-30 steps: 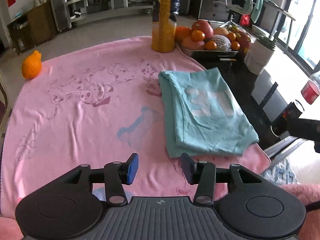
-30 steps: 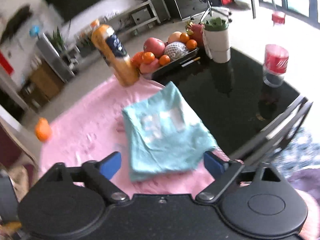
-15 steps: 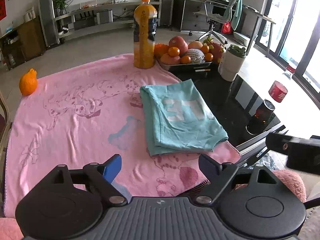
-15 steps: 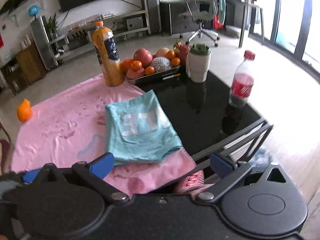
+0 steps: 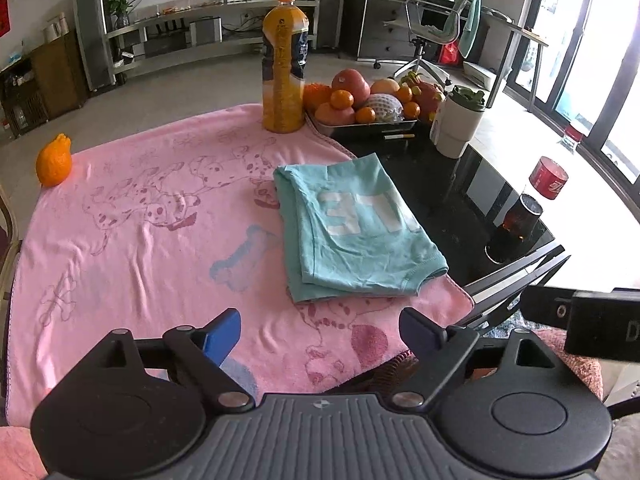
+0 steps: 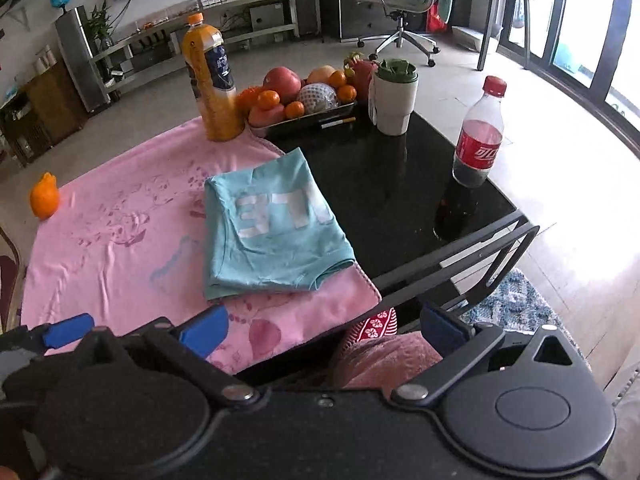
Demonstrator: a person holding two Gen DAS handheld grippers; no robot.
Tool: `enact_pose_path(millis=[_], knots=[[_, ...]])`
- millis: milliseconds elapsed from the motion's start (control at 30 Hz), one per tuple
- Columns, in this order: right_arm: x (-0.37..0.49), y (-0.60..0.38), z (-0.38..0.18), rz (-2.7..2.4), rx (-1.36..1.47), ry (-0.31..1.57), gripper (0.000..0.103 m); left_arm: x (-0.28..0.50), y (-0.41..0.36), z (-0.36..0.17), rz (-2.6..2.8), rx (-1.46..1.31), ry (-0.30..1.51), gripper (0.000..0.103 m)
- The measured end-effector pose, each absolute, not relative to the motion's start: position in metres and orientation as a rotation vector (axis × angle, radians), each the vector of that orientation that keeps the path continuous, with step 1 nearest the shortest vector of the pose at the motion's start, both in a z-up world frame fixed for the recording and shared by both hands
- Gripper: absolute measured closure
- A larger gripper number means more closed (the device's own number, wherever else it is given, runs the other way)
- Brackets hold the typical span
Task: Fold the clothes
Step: 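Lower the folded T-shirt onto the towel and open both tools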
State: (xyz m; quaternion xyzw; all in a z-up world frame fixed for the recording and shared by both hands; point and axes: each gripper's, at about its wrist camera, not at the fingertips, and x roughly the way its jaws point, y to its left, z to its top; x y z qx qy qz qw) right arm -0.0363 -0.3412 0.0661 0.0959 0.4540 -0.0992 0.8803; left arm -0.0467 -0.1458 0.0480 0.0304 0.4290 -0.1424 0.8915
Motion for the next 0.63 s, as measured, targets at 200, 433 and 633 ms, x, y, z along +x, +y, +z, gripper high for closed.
enact_pose_path(millis=[200, 433, 633], knots=[[-0.0353, -0.3362, 0.0626, -0.211, 0.176, 0.956, 0.000, -0.0445, -0.1445, 0.0454, -0.295, 0.051, 0.899, 0.016], [-0.0363, -0.3391, 0.0587, -0.216, 0.189, 0.964, 0.000, -0.0437, -0.1447, 0.0428, -0.304, 0.042, 0.901, 0.015], [-0.0353, -0.3392, 0.0555, -0.214, 0.194, 0.970, 0.000, -0.0420, -0.1440, 0.0405, -0.296, 0.042, 0.904, 0.015]])
